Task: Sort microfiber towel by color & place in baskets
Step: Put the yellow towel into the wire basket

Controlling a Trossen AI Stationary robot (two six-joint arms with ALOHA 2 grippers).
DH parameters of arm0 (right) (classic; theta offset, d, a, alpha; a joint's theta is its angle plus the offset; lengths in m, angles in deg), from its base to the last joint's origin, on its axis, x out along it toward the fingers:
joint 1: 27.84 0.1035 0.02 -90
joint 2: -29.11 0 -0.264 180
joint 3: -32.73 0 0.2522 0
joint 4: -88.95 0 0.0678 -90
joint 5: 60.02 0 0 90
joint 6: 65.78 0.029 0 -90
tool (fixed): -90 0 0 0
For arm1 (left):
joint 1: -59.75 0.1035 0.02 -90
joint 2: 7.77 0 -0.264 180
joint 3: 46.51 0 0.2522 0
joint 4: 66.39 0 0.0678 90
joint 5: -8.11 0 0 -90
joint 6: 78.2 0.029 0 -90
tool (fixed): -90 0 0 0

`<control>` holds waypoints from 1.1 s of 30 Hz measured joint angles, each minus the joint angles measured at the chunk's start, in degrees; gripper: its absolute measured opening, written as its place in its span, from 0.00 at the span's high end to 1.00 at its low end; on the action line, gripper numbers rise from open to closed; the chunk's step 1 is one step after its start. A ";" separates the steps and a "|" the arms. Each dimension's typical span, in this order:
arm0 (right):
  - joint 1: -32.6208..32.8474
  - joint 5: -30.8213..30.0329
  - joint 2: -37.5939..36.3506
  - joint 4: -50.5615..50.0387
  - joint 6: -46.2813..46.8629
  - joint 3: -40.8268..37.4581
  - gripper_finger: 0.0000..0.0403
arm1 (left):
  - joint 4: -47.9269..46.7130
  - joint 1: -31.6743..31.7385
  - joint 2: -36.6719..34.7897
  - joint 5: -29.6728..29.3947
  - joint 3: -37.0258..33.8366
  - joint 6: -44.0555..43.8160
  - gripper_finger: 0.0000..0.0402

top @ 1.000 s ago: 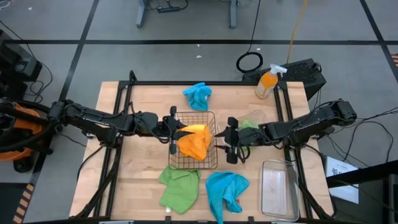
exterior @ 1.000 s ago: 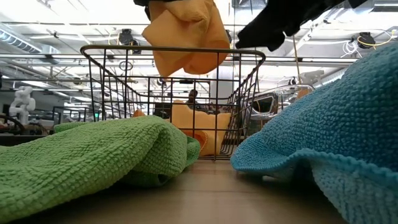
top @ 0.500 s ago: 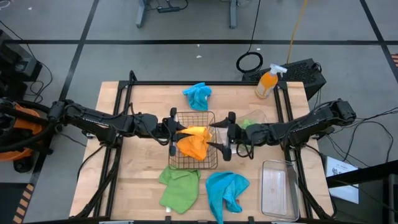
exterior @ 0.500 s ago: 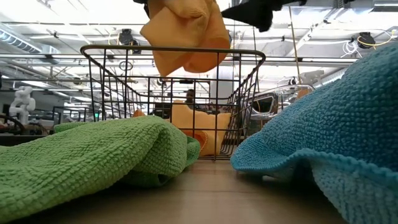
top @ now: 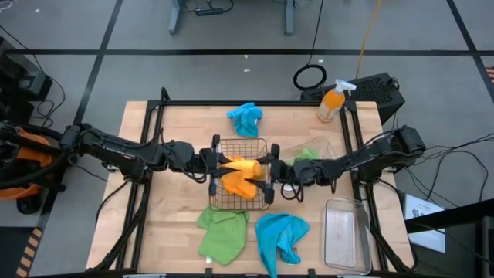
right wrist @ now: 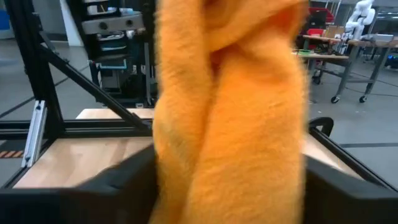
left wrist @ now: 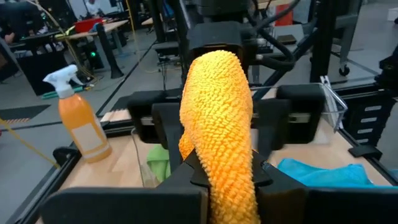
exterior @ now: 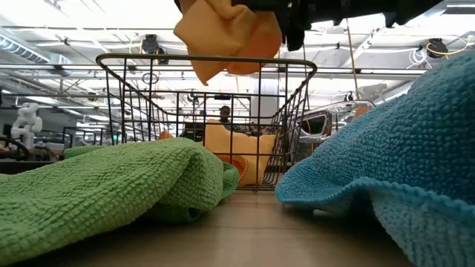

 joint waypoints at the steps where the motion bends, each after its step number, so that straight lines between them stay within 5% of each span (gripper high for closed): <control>1: -0.16 -0.03 -0.02 0.00 -0.17 0.00 0.43 | -0.03 -0.04 0.00 0.04 0.00 -0.01 0.93; 7: -0.25 1.75 -0.04 -3.67 -3.24 0.05 0.90 | -0.45 -0.77 0.00 0.02 0.00 -0.11 0.87; 9: -0.23 1.70 -0.09 -5.91 -4.68 0.11 0.97 | -0.88 -1.32 0.08 -0.05 -0.02 -0.06 0.81; 19: -0.34 -2.11 -0.07 -11.37 -12.51 0.07 0.99 | -1.25 -5.84 0.61 -6.46 0.00 1.73 0.43; 26: -1.52 -3.00 -0.07 -11.50 -16.98 0.04 0.98 | -3.02 -7.53 2.71 -7.74 0.00 1.15 0.54; 33: -3.68 -3.10 -0.07 -14.42 -15.96 0.02 0.98 | -2.16 -9.30 6.27 -16.11 0.00 -0.17 0.60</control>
